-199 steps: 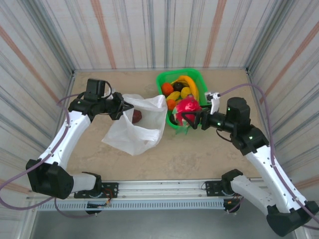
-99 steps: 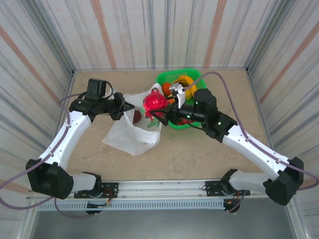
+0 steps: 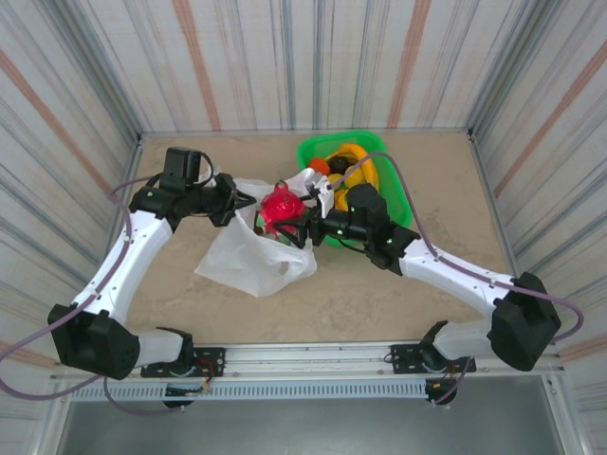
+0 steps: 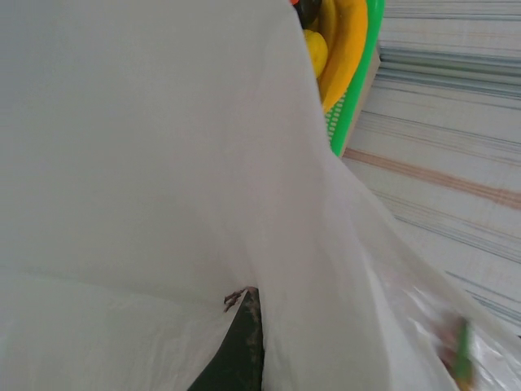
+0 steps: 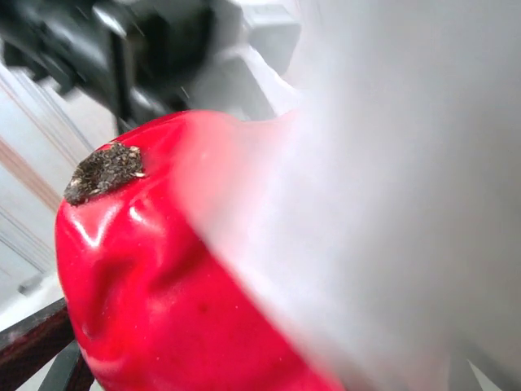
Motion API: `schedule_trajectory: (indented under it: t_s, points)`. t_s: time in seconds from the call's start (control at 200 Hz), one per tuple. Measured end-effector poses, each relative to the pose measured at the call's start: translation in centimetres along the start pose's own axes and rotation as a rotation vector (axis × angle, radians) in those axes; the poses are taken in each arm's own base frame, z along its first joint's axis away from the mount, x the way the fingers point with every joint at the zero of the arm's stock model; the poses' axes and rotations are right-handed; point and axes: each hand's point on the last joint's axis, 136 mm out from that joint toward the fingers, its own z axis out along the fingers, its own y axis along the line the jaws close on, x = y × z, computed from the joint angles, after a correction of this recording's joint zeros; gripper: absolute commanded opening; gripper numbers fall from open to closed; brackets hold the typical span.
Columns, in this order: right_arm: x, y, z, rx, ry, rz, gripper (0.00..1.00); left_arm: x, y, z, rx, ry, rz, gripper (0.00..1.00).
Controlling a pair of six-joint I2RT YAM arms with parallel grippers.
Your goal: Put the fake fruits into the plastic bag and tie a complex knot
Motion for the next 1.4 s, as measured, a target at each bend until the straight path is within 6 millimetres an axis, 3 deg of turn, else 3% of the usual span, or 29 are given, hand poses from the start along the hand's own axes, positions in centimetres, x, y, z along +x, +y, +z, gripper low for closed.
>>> schedule_trajectory:
  t_s: [0.105,0.541,0.817,1.097,1.403]
  points:
    - [2.4,-0.9,0.5,0.020,0.049,0.020,0.54,0.0,-0.2,-0.1,0.004,-0.002,-0.002,0.02]
    - [6.8,-3.3,3.2,0.071,0.178,0.038,0.58,1.5,-1.0,0.3,0.008,0.029,0.022,0.03]
    - [6.7,-2.6,3.8,0.058,0.215,0.018,0.77,2.2,-1.6,0.5,0.013,0.036,0.036,0.02]
    - [7.5,-2.5,3.0,0.069,0.280,0.009,0.99,2.1,-1.5,0.5,0.010,0.030,0.036,0.03]
    - [6.6,-2.0,1.9,0.087,0.306,-0.001,0.99,2.0,-1.7,0.5,0.016,0.028,0.039,0.03]
